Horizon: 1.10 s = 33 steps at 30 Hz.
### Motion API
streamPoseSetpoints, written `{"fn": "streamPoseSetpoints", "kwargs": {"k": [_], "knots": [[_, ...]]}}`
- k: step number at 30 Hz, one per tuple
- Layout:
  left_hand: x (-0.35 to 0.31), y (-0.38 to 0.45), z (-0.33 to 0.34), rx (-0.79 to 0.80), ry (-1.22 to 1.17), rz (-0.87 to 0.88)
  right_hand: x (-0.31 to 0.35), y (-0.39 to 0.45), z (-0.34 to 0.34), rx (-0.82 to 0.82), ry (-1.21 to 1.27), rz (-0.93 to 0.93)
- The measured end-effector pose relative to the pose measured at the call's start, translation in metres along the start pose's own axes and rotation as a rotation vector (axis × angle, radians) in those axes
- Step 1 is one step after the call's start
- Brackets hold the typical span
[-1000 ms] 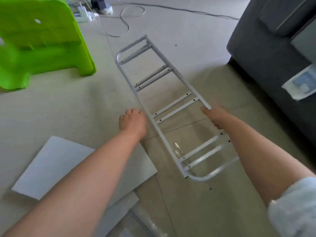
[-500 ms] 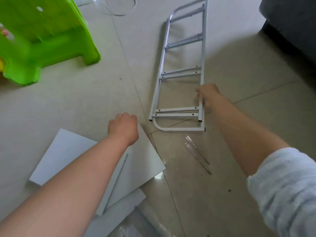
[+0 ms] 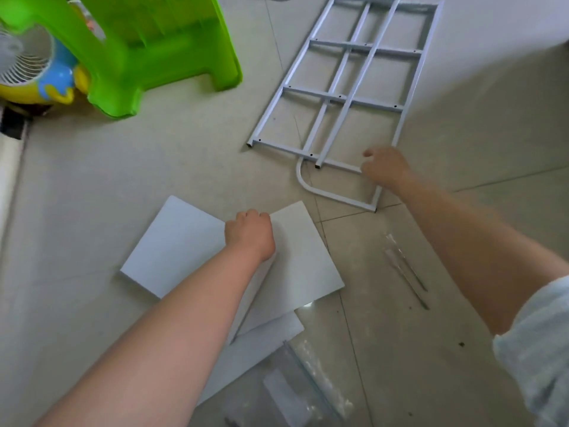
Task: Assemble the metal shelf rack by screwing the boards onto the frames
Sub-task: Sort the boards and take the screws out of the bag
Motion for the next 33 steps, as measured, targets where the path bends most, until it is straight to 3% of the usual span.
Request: {"fn": "streamPoseSetpoints", "kwargs": {"k": [10,14,17,20,23,33], "knots": [[0.110,-0.018,0.051,-0.056,-0.218,-0.241,0.081,-0.057,0.095,0.126,-0.240,-0.305],[0.175,-0.031,0.084,-0.075,-0.402,-0.528,0.112,-0.075,0.137,0.263,-0.329,-0.326],[0.211,-0.031,0.106,-0.008,-0.708,-0.737,0.123,-0.092,0.167,0.397,-0.453,-0.291],[0.220,-0.017,0.121,0.067,-0.964,-0.705,0.130,-0.106,0.183,0.431,-0.594,-0.263],[0.224,0.000,0.114,0.026,-1.074,-0.652,0.128,-0.114,0.184,0.441,-0.619,-0.202],[0.181,0.020,0.078,0.101,-0.855,-0.103,0.083,-0.124,0.176,0.495,-0.495,0.004]]}}
Point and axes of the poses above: each hand's wrist, its own y-axis towards the middle knuckle, its own z-axis out of the palm, x = y × z, the point moved 5 cm from there along y, towards the middle knuckle, and after that the axes turned 6 degrees about -y, right-handed, at the moved point
